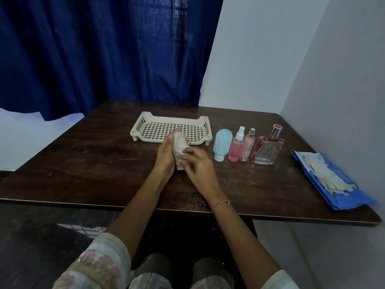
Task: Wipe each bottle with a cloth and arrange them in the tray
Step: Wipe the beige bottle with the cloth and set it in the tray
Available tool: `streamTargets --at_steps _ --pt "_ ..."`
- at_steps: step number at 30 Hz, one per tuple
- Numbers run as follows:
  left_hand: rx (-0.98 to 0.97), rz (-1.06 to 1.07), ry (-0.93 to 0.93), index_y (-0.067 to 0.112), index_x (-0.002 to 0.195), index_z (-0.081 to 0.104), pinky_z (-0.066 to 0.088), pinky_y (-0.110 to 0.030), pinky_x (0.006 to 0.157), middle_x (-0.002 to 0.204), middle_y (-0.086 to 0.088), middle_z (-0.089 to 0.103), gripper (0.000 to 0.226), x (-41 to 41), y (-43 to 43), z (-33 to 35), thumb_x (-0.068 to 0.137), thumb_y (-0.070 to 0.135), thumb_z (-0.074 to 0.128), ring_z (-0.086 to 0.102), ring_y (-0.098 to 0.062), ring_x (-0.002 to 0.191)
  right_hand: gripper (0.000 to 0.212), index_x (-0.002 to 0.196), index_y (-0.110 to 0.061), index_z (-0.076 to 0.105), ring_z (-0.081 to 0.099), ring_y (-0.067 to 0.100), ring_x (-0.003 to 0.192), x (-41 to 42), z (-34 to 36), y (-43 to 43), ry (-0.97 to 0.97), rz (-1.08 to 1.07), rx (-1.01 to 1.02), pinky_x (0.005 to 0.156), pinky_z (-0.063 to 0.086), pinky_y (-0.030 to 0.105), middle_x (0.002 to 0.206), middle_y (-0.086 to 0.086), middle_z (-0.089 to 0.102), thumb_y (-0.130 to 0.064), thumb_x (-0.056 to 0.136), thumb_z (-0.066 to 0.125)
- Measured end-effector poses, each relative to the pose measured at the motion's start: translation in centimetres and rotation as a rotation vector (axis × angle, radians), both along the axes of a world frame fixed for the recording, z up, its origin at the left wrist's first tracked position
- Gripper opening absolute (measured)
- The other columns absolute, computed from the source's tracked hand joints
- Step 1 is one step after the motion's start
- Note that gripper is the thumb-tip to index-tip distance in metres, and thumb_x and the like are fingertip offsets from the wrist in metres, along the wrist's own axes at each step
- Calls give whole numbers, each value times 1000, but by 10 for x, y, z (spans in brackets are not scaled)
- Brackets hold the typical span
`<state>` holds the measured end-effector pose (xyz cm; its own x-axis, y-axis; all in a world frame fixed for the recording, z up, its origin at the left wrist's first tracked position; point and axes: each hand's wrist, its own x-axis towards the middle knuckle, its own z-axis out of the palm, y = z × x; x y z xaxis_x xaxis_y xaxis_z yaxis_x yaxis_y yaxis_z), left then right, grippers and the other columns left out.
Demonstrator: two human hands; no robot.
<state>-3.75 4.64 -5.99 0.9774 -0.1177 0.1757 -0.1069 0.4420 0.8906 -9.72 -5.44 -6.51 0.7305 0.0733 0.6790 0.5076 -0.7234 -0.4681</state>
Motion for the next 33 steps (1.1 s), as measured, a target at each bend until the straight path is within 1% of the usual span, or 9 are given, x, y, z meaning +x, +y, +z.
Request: streamTargets --at_steps 3,8,12,15,18,21,23,27,33 --pt "27 -13 -18 17 126 54 53 -33 84 98 -9 65 36 1 -2 -1 103 29 29 62 -18 88 17 97 -3 70 58 17 100 5 -3 -3 -26 -23 43 91 46 25 102 7 64 -1 80 67" --pt "63 -36 -45 17 129 54 50 -41 91 110 -16 62 39 8 -2 -5 103 30 28 60 -23 98 26 107 -2 67 61 17 98 10 -4 -6 19 -134 159 91 50 31 107 10 65 -5 81 69" --pt "41 -40 -67 11 129 53 57 -28 75 100 -10 65 40 4 -2 -2 103 28 28 64 -15 87 17 96 0 70 62 22 93 7 4 -4 -69 -45 -95 86 50 29 96 10 65 0 80 67" --pt "38 -46 -87 13 127 54 56 -25 76 104 -7 64 39 4 -2 -3 103 28 29 64 -13 90 16 94 -5 71 59 21 88 13 8 -11 -137 -10 -333 76 51 27 94 7 63 -3 79 68" --pt "55 -29 -90 16 124 57 54 -23 82 113 -3 63 39 7 -3 -4 103 29 27 63 -9 96 15 93 -5 71 61 18 83 22 6 -21 -167 -58 -191 73 55 32 92 6 64 -2 79 70" --pt "49 -33 -80 15 127 56 50 -34 95 122 -9 61 39 9 -3 -6 103 30 28 60 -18 106 15 94 -4 70 62 17 82 23 3 -22 -166 -70 -125 73 56 33 91 6 65 -2 80 70" --pt "32 -42 -79 17 124 57 50 -38 93 115 -12 63 37 9 -1 -7 102 30 30 61 -21 101 14 95 -4 70 60 17 85 21 1 -19 -187 -13 -195 77 53 30 93 6 64 -5 81 67" --pt "47 -49 -124 15 122 57 55 -29 84 108 -9 64 36 11 -1 -9 102 28 30 64 -16 94 17 95 -4 69 55 19 87 15 0 -16 -196 83 -300 80 46 23 93 8 59 -13 86 58" --pt "62 -78 -149 19 116 59 53 -22 79 111 -3 63 32 8 -4 -7 102 26 31 63 -9 94 14 95 -2 70 57 16 87 22 0 -19 -217 -39 -56 79 52 29 92 7 61 -1 81 67"
